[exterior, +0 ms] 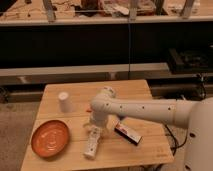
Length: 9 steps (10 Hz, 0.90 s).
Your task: Place the bottle in the ceramic bowl
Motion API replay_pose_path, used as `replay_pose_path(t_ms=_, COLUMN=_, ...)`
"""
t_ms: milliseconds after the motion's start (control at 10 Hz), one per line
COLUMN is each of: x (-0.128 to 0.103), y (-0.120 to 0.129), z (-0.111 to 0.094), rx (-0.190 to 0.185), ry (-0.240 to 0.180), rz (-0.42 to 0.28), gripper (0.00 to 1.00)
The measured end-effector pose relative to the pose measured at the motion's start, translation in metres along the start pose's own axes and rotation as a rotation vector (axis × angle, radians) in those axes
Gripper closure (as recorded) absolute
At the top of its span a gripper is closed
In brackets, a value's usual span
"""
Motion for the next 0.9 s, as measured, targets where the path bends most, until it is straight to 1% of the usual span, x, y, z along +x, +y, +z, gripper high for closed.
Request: replay_pose_path(t_ms=900, x=-0.002, y=0.000, z=0.014, rx=0.009, ry=-0.030, rz=-0.017, gripper=0.20)
